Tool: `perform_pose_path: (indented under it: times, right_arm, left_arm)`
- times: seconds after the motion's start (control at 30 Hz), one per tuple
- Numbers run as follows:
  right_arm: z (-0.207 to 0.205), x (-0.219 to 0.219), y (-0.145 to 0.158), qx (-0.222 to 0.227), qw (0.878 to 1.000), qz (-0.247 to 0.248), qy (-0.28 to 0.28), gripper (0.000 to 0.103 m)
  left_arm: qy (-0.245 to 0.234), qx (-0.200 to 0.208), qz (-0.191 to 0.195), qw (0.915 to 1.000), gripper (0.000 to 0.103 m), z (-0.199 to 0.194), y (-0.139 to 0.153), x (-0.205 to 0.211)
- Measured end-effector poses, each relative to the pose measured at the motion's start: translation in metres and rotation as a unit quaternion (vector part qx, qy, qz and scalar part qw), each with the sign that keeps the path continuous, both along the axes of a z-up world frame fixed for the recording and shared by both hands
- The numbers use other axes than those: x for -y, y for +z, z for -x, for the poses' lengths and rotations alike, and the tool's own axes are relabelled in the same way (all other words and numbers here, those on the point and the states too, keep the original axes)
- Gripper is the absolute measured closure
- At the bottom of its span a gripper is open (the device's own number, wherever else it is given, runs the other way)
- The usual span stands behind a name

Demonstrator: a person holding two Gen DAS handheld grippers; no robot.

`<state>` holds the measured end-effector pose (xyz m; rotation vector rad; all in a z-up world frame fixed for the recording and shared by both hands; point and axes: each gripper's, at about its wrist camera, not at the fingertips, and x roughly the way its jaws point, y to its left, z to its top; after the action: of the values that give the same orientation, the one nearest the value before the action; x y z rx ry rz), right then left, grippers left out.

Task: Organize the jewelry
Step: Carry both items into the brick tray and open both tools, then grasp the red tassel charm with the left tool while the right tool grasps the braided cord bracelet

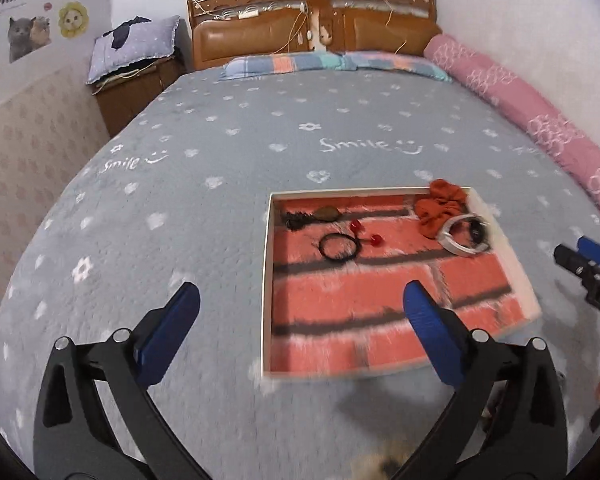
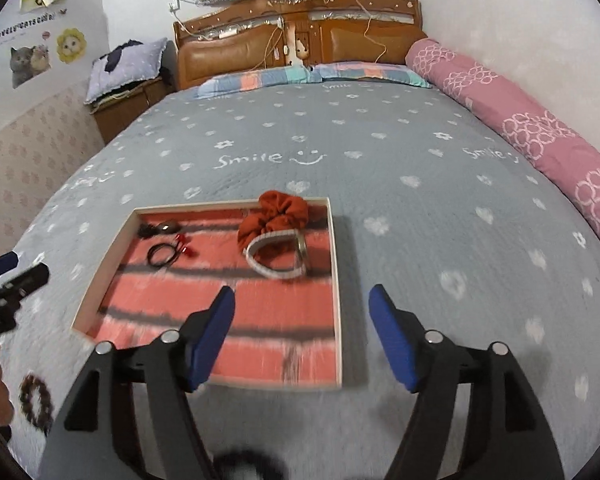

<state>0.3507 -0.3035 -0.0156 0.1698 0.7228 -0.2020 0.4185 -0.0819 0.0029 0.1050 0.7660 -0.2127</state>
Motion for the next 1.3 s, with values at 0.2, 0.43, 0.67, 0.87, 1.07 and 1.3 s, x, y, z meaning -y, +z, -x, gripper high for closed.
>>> perform_pose_path:
  times: [0.2,0.43,0.67,0.87,1.07,1.3]
  right_arm:
    - [0.062,-0.009,0.006,0.02,0.999,0.024,-0.008,0.023]
    - [0.115,-0.021,0.002,0.028,0.999,0.038,-0.013,0.02]
    - [0.153,-0.013,-0.006,0.029,0.998,0.042,-0.034,0.019]
    - [0.176,-0.001,-0.017,0.019,0.998,0.042,-0.054,0.019]
    - [0.186,0.011,-0.032,0.009,0.997,0.037,-0.068,0.019]
    - [0.178,0.018,-0.051,-0.012,0.996,0.04,-0.075,0.019]
  left_arm:
    - [0.014,0.025,0.018,0.9994,0.005,0.063,0.022,-0.037]
    - [0.042,0.035,0.033,0.9979,0.005,0.119,0.027,-0.072]
    - [0.057,0.03,0.037,0.9972,0.005,0.157,0.014,-0.089]
    - [0.06,0.016,0.042,0.9972,0.005,0.181,-0.007,-0.09]
    - [0.058,-0.009,0.047,0.9972,0.005,0.195,-0.031,-0.082]
    - [0.033,-0.036,0.053,0.9974,0.005,0.207,-0.063,-0.058]
